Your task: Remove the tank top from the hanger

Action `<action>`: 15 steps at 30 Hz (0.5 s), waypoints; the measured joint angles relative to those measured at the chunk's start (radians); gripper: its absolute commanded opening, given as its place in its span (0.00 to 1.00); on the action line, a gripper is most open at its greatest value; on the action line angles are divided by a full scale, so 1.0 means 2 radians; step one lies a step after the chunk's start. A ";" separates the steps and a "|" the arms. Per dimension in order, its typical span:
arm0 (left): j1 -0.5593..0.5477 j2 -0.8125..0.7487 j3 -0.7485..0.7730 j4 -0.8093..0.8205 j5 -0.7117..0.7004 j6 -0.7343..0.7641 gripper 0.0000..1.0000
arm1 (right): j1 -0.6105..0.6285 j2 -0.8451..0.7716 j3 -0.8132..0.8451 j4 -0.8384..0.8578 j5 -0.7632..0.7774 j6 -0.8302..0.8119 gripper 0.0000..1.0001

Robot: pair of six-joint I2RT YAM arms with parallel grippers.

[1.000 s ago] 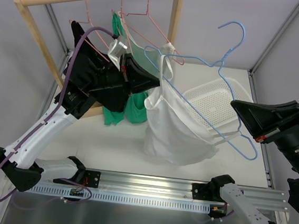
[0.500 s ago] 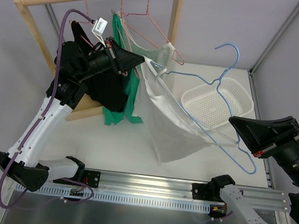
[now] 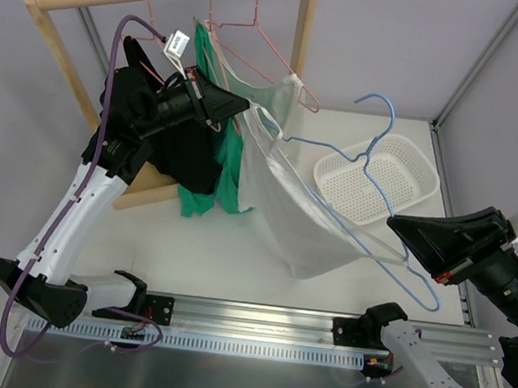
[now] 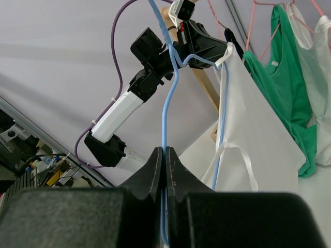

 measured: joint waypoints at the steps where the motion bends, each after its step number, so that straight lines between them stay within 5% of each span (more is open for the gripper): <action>1: 0.000 0.000 0.001 -0.001 0.000 0.000 0.00 | 0.000 0.002 0.002 -0.003 -0.006 -0.001 0.00; 9: 0.003 -0.004 0.033 -0.011 -0.018 0.004 0.00 | 0.000 0.000 -0.001 -0.054 -0.005 -0.023 0.00; 15: 0.004 -0.038 0.029 -0.014 -0.044 0.018 0.00 | 0.000 -0.023 0.002 -0.099 0.080 -0.060 0.00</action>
